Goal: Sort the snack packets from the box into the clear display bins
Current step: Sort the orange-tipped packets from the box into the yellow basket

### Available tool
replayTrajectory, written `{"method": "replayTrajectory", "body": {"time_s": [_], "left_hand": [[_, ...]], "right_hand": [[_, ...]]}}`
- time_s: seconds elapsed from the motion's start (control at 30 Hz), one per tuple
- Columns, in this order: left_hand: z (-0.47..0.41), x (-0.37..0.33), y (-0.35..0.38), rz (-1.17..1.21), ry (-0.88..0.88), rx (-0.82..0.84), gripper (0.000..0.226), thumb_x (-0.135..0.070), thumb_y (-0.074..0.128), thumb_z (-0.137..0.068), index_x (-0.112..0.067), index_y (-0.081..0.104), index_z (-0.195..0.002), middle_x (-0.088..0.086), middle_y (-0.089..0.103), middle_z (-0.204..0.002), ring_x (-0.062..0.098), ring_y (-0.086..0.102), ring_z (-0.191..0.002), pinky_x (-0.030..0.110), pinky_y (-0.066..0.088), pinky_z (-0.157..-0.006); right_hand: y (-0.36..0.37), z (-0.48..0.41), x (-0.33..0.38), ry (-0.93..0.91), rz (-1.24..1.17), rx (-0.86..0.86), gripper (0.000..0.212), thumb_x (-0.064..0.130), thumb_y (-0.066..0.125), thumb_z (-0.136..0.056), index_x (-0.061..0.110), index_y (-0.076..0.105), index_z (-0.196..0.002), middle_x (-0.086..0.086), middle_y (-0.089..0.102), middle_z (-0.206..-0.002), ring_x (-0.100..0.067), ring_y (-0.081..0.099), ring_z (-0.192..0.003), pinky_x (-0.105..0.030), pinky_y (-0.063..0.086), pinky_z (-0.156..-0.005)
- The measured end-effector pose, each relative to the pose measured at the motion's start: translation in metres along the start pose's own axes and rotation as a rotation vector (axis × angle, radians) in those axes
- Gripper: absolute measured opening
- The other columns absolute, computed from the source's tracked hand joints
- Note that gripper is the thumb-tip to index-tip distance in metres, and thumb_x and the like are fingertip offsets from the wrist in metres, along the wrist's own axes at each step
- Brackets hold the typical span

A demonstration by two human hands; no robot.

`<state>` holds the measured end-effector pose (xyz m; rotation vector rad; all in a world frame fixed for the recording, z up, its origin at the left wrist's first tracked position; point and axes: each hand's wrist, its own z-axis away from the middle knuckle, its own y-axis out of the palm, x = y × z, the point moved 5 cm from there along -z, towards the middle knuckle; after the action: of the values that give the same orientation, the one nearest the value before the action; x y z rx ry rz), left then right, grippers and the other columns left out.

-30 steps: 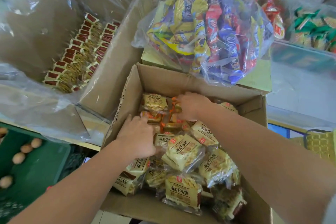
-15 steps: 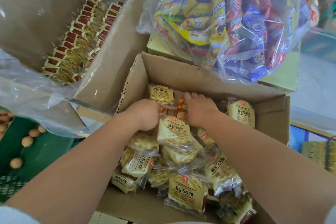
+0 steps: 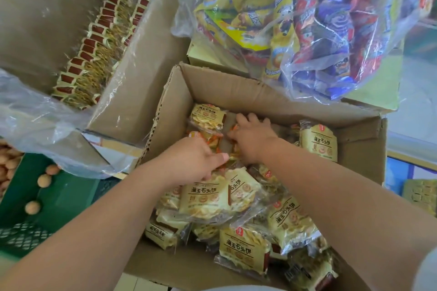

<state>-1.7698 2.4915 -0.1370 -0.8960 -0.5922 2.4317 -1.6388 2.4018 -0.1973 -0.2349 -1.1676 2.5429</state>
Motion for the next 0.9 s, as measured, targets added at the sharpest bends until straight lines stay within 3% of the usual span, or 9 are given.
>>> {"method": "replayTrajectory", "body": {"time_s": [0.13, 0.23, 0.3, 0.4, 0.53, 0.7, 0.77, 0.83, 0.9], "left_hand": [[-0.009, -0.007, 0.017, -0.303, 0.053, -0.042, 0.064, -0.067, 0.07, -0.083, -0.015, 0.054, -0.048, -0.006, 0.046, -0.044, 0.011, 0.05, -0.05, 0.029, 0.035, -0.047], [-0.015, -0.006, 0.012, -0.292, 0.0, -0.133, 0.056, -0.072, 0.078, -0.069, -0.022, 0.053, -0.06, -0.006, 0.055, -0.062, 0.012, 0.052, -0.06, 0.028, 0.031, -0.048], [-0.018, -0.003, 0.005, -0.238, -0.045, -0.144, 0.06, -0.073, 0.083, -0.058, -0.023, 0.064, -0.084, -0.006, 0.064, -0.089, 0.013, 0.059, -0.076, 0.029, 0.045, -0.058], [-0.027, 0.001, -0.002, -0.28, -0.134, -0.013, 0.115, -0.073, 0.087, -0.054, -0.015, 0.049, -0.145, 0.009, 0.05, -0.144, 0.028, 0.055, -0.127, 0.04, 0.051, -0.102], [-0.033, 0.002, -0.001, -0.396, -0.222, 0.272, 0.134, -0.057, 0.096, -0.054, -0.008, 0.028, -0.158, 0.013, 0.037, -0.159, 0.03, 0.047, -0.139, 0.041, 0.049, -0.109], [-0.031, 0.007, 0.012, -0.537, -0.204, 0.387, 0.104, -0.044, 0.088, -0.072, -0.007, 0.036, -0.154, 0.013, 0.044, -0.156, 0.028, 0.056, -0.127, 0.042, 0.054, -0.104], [-0.035, 0.011, 0.01, -0.366, -0.22, 0.286, 0.084, -0.042, 0.078, -0.079, -0.009, 0.044, -0.148, 0.01, 0.046, -0.151, 0.025, 0.055, -0.121, 0.043, 0.054, -0.103], [-0.042, 0.013, 0.004, -0.183, -0.201, 0.071, 0.044, -0.042, 0.065, -0.091, -0.014, 0.059, -0.124, 0.012, 0.057, -0.133, 0.027, 0.059, -0.111, 0.041, 0.054, -0.099], [-0.048, 0.018, 0.0, -0.189, -0.223, -0.089, 0.038, -0.039, 0.057, -0.1, -0.01, 0.059, -0.124, 0.017, 0.057, -0.135, 0.033, 0.059, -0.117, 0.038, 0.049, -0.097]], "right_hand": [[-0.003, 0.003, 0.005, 0.005, 0.021, -0.014, 0.055, 0.035, 0.069, -0.084, 0.036, 0.052, -0.136, -0.011, 0.03, -0.141, -0.038, 0.033, -0.125, -0.06, 0.042, -0.096], [-0.006, 0.007, 0.001, 0.005, -0.008, -0.047, 0.048, 0.045, 0.073, -0.08, 0.032, 0.063, -0.126, -0.008, 0.034, -0.135, -0.034, 0.037, -0.121, -0.054, 0.046, -0.092], [-0.009, 0.01, -0.006, 0.015, -0.058, -0.054, 0.052, 0.055, 0.075, -0.076, 0.032, 0.066, -0.122, -0.006, 0.035, -0.13, -0.033, 0.039, -0.117, -0.053, 0.047, -0.09], [-0.013, 0.015, -0.013, 0.033, -0.122, -0.06, 0.055, 0.055, 0.079, -0.074, 0.031, 0.067, -0.121, -0.005, 0.035, -0.129, -0.033, 0.039, -0.118, -0.054, 0.047, -0.092], [-0.01, 0.022, -0.019, 0.104, -0.137, -0.058, 0.054, 0.043, 0.08, -0.077, 0.03, 0.062, -0.126, -0.006, 0.034, -0.133, -0.033, 0.038, -0.122, -0.054, 0.047, -0.092], [0.002, 0.025, -0.022, 0.213, -0.057, 0.009, 0.057, 0.025, 0.069, -0.087, 0.028, 0.05, -0.14, -0.009, 0.031, -0.139, -0.036, 0.035, -0.126, -0.06, 0.044, -0.095], [0.002, 0.022, -0.022, 0.22, -0.046, 0.013, 0.053, 0.02, 0.061, -0.09, 0.026, 0.051, -0.141, -0.01, 0.031, -0.14, -0.037, 0.034, -0.125, -0.062, 0.043, -0.095], [0.004, 0.02, -0.02, 0.226, -0.035, 0.016, 0.053, 0.019, 0.06, -0.089, 0.024, 0.05, -0.141, -0.011, 0.031, -0.14, -0.037, 0.034, -0.125, -0.064, 0.042, -0.095], [0.006, 0.019, -0.02, 0.235, -0.014, 0.02, 0.054, 0.021, 0.059, -0.088, 0.022, 0.05, -0.141, -0.012, 0.031, -0.14, -0.038, 0.034, -0.125, -0.065, 0.041, -0.095]]}}
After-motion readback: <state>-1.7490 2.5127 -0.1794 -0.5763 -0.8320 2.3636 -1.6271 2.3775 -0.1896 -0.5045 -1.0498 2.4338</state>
